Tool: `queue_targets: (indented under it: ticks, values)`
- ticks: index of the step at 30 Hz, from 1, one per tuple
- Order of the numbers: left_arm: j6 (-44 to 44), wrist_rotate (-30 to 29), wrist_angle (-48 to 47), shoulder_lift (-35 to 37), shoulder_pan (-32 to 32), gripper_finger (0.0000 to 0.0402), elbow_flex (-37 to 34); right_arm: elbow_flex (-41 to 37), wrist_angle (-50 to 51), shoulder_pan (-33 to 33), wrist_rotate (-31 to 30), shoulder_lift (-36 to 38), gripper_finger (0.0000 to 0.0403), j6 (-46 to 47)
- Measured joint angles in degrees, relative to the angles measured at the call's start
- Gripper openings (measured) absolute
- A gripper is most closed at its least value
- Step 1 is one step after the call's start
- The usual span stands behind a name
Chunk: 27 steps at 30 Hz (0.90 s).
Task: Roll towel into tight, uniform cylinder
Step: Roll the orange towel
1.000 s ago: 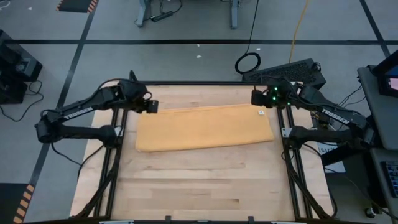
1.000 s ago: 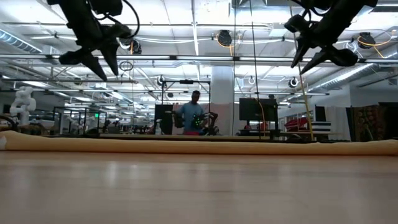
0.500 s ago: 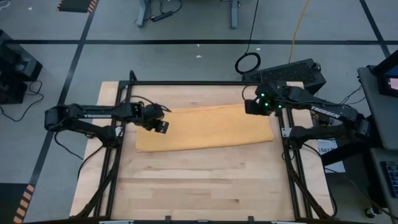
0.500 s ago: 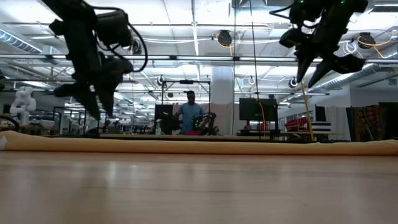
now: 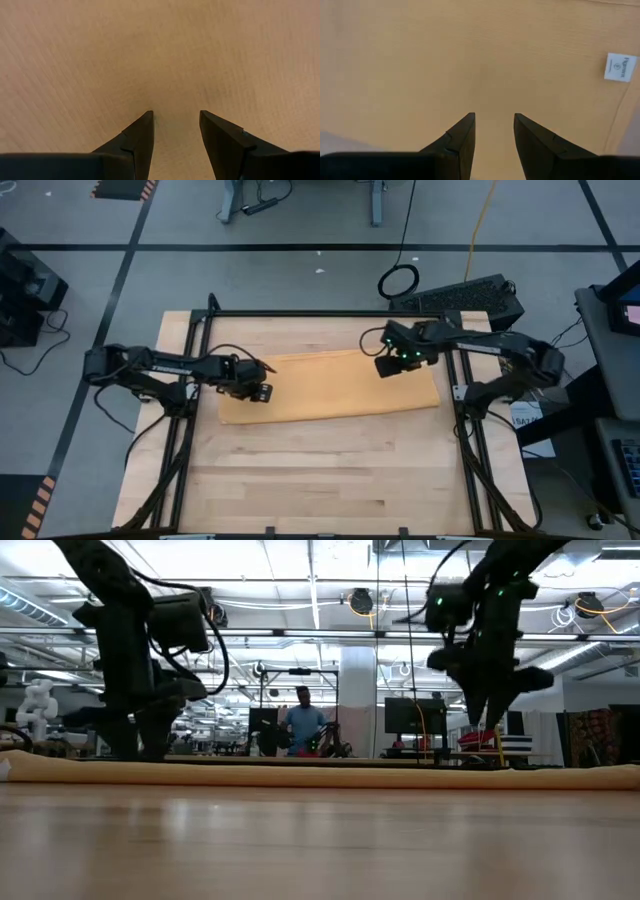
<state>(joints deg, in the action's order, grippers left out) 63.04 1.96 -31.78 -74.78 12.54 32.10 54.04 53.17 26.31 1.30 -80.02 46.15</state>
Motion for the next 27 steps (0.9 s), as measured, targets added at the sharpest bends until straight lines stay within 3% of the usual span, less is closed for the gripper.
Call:
queue_targets:
  ticks: [8,13,18,27]
  values:
    - [6.4,2.1,-0.21,-0.61,-3.44,0.0162,0.02,0.0,-8.5,1.45,0.44,-12.95,0.0125,-15.21]
    - [13.24,2.45,-0.47,-0.85,-7.45,0.0131,0.02,-0.02,-8.84,2.16,0.75,-17.96,0.0125,-19.73]
    - [22.02,3.73,-0.09,-0.88,-12.43,0.0102,0.02,0.22,-10.61,3.15,0.95,-20.81,0.0125,-22.58]
    - [33.45,8.54,4.32,-0.88,-21.63,0.0098,0.02,0.1,-17.25,5.27,-0.13,-20.59,0.0125,-27.32]
